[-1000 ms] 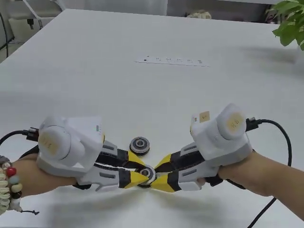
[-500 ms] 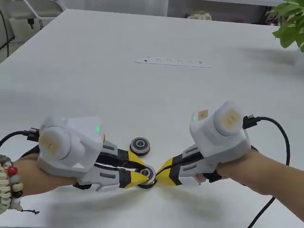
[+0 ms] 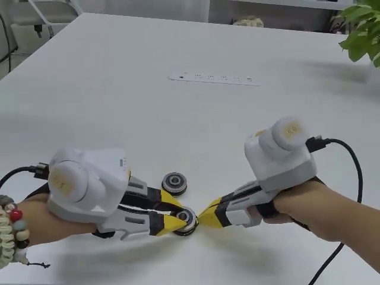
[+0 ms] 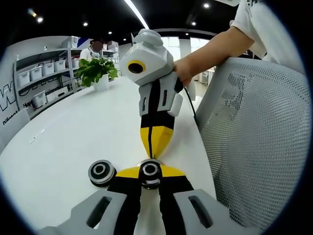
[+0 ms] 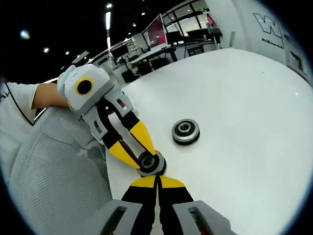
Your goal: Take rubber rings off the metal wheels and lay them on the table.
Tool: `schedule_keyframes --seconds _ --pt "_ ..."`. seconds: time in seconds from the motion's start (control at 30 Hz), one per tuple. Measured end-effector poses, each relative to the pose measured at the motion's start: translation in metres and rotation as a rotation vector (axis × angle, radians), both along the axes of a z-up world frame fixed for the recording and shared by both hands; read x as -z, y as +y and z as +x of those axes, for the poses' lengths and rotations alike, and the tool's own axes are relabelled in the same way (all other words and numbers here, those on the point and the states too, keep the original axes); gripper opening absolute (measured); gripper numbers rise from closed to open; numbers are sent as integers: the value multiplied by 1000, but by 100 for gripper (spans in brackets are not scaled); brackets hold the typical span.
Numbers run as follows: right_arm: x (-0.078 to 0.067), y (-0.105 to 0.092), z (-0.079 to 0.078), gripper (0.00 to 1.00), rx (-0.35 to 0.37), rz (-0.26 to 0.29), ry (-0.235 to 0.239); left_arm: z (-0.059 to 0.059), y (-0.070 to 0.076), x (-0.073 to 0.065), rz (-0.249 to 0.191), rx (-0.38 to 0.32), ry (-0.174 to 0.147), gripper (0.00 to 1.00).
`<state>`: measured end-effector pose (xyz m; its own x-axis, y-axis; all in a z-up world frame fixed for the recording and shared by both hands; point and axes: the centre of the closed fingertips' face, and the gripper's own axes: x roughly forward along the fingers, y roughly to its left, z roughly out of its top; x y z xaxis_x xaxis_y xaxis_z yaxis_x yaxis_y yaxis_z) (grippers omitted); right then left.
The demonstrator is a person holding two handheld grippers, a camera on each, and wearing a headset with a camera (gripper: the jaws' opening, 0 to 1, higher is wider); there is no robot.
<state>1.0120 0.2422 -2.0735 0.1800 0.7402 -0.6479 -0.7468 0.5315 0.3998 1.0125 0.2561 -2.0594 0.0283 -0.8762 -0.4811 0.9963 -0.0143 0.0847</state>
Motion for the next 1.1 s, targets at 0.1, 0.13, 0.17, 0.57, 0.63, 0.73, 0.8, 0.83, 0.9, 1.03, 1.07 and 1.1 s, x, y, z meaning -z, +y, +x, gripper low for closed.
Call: schedule_keyframes --seconds 0.1,0.13,0.17,0.57,0.63,0.73,0.8,0.83,0.9,1.03,1.07,1.1 --pt "-5 0 2 0 32 38 19 0 0 0 -1 -2 4 8" --pt "-6 0 3 0 39 46 27 0 0 0 -1 -3 5 8" --pt "-5 0 2 0 43 43 36 0 -1 0 -2 -4 6 8" --pt "-10 5 0 0 69 92 80 1 -2 1 7 -1 7 7" --pt "-10 5 0 0 72 98 86 0 -2 1 10 4 5 7" --pt "-10 6 0 0 73 105 91 -1 -3 1 15 6 -5 7" --pt "-10 7 0 0 73 107 90 -1 -3 1 15 3 -2 7" --pt "-10 7 0 0 72 107 89 0 -3 1 15 3 0 7" --pt "-10 7 -1 0 70 107 87 -1 -3 1 14 2 2 7" --pt "-11 8 -1 0 66 109 83 -1 -3 1 13 -1 5 7" --pt "-12 8 -2 0 65 109 83 -1 -3 2 13 -1 5 7" --pt "-12 9 -2 0 66 110 84 -1 -3 1 12 -1 5 7"
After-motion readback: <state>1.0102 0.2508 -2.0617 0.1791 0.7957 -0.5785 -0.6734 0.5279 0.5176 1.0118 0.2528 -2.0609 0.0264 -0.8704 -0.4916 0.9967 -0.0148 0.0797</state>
